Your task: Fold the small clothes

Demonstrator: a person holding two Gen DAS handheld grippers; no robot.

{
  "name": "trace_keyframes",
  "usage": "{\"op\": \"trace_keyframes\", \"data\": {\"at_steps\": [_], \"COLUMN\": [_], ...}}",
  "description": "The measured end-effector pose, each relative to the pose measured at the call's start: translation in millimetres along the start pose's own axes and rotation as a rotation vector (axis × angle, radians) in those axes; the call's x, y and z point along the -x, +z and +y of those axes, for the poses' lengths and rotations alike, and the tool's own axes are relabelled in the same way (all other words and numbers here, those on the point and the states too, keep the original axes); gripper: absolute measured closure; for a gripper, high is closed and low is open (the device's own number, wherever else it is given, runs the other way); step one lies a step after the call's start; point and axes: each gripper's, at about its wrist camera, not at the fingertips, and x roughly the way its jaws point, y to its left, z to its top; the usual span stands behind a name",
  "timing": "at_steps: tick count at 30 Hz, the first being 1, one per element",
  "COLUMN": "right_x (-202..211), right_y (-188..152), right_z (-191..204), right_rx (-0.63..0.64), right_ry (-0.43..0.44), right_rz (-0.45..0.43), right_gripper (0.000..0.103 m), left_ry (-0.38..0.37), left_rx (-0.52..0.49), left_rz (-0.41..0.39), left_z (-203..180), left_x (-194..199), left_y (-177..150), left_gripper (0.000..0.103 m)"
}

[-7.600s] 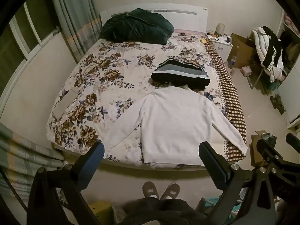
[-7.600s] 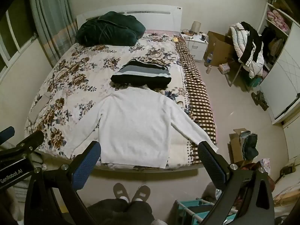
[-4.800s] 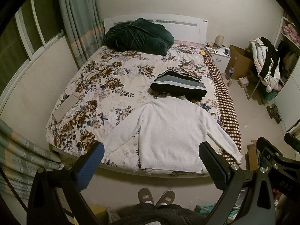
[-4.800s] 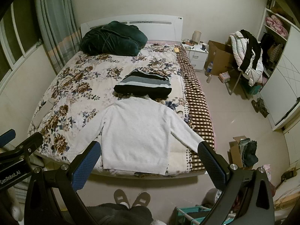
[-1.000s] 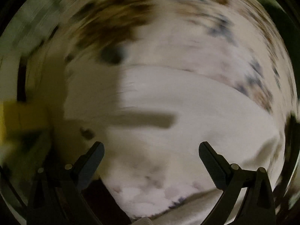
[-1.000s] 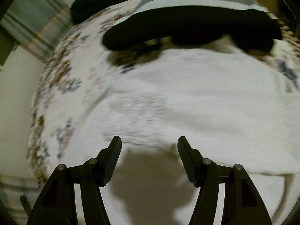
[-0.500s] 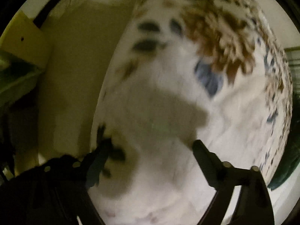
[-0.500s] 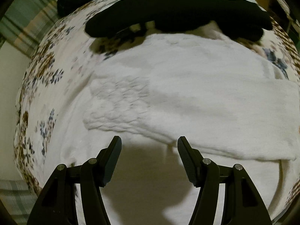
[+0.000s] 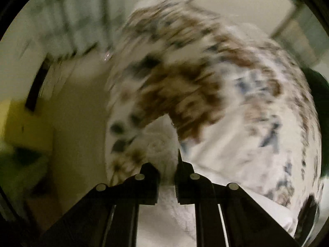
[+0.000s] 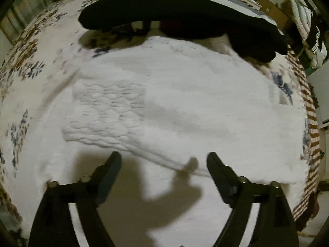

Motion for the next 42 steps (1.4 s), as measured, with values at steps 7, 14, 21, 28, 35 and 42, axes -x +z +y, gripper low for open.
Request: {"op": "trace_keyframes", "data": {"at_steps": [7,14,21,28,35,42], "right_x": [7,14,18,7,3,27], "right_y": [4,-7,-15,-48,-66,-42], "right_z": [-35,-125,-236,-324,-365,-349], "right_rx": [-0.027,-0.176,-0.355,-0.500,-0.547,-0.548], "right_ry": [0.054,0.088,0.076,0.055,0.100,0.306], "right_rz": [0.006,0.011,0.007,0.037,0.051,0.024], "right_gripper": [0.010,0.010,0.010,0.010,0.010,0.010], "left_ry": [-0.162,-0.402,-0.672,-0.703,-0.594,-0.451], "left_rx": [-0.319,-0.572,-0.865,-1.234,-1.343,-1.192], "left_rz": [-0.191,-0.326,-0.186,0.048,0.193,0.117], "left_z": [-115,-252,-376,-435,-430,-391], "left_x": [94,179,225,200,173,151], "left_y": [-5,-46,-204,-421,-491,-384], "left_gripper": [0.094,0.094,0.094,0.094,0.078,0.007]}}
